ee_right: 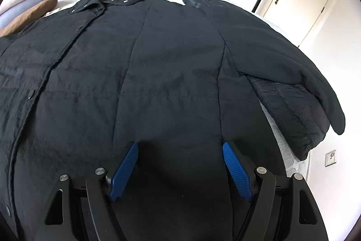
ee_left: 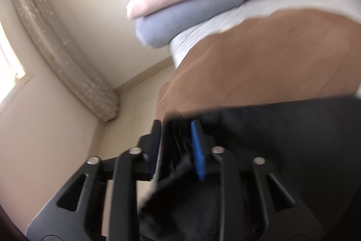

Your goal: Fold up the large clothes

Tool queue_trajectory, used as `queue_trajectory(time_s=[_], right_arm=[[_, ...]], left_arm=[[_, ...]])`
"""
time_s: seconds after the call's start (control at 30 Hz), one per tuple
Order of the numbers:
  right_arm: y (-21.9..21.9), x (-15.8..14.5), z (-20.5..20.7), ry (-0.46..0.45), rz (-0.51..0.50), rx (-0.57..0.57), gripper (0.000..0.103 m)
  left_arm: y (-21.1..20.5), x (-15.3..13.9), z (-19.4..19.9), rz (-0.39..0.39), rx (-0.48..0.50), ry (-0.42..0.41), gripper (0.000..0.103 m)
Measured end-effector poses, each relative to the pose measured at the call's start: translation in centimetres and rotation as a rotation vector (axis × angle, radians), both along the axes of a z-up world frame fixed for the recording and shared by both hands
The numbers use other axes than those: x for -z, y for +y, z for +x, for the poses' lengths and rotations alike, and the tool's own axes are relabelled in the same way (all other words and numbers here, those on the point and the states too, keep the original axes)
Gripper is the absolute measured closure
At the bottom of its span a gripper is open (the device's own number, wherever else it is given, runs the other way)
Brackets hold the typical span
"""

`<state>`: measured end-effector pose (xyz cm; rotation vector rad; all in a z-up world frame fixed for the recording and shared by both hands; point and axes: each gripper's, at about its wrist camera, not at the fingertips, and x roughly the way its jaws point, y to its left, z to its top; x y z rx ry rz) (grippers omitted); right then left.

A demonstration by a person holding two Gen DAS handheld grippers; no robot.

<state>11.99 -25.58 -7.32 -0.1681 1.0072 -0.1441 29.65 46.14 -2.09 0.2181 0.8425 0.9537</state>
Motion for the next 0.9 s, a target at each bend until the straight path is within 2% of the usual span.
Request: queue_trajectory(time_s=[0.07,0.13,0.2,0.27,0.37,0.47,0.57,0.7,0.8,0.9], right_arm=[[-0.2,0.0,0.2,0.001,0.019,0.014,0.024],[-0.3,0.0,0.2,0.003,0.035,0.025,0.024],[-0.2,-0.1,0.3,0.005,0.040,0.025,0.023],[-0.1,-0.3,0.2,0.009,0.042,0.024,0.023],[0.0,-1.0,-0.1,-0.005,0.060,0.022,0.023],[-0.4,-2.1,-0.7,-0.022,0.107,0.027,0.023],[-1.0,-3.3,-1.5,-0.047,0.203,0.027,0.023],[-1.5,-4.7,-2.4,-0.074,0.251,0.021,0.023],[-2.3,-5.5,-3.2,-0.084,0.272,0.027,0.022],[-3.2,-5.8,-3.8,-0.096,0.312,0.043,0.021]], left_arm=[[1.0,1.7,-0.8,0.026,-0.059,0.072,0.072],[1.9,2.3,-2.5,-0.018,-0.088,0.097,0.069],[1.8,1.5,-4.2,-0.059,-0.096,0.083,0.057],[0.4,-0.1,-5.9,-0.098,-0.064,0.051,0.035],[-3.4,-2.2,-7.0,-0.153,0.049,0.029,0.029],[-9.6,-3.9,-8.3,-0.227,0.189,0.027,0.023],[-16.7,-5.3,-9.5,-0.350,0.352,0.007,0.018],[-27.0,-5.9,-11.6,-0.582,0.550,-0.014,0.018],[-33.9,-5.2,-13.0,-0.693,0.655,0.004,0.018],[-38.4,-5.0,-13.9,-0.748,0.707,-0.018,0.018]])
